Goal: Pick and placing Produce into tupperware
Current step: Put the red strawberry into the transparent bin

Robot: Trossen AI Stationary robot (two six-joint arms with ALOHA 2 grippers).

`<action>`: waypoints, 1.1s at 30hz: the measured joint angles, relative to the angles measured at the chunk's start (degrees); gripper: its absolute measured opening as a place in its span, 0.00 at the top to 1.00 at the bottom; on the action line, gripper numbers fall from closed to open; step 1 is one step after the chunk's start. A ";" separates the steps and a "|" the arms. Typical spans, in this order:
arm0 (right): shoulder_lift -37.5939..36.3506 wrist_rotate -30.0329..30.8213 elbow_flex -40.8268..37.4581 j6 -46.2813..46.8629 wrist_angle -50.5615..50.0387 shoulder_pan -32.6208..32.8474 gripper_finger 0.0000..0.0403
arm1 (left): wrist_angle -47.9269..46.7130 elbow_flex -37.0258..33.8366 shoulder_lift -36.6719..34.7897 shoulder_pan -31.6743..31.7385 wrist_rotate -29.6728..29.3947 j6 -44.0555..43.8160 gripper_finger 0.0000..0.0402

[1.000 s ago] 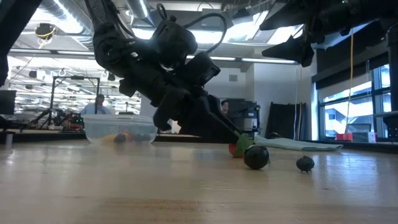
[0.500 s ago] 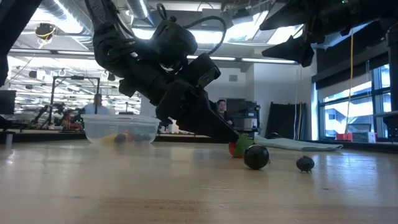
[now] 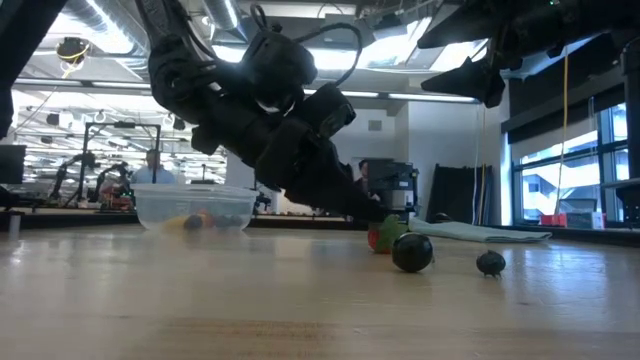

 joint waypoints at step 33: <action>0.00 0.00 -0.07 -0.16 -0.04 0.02 0.16 | -7.36 5.49 4.20 -0.53 -0.84 3.91 0.29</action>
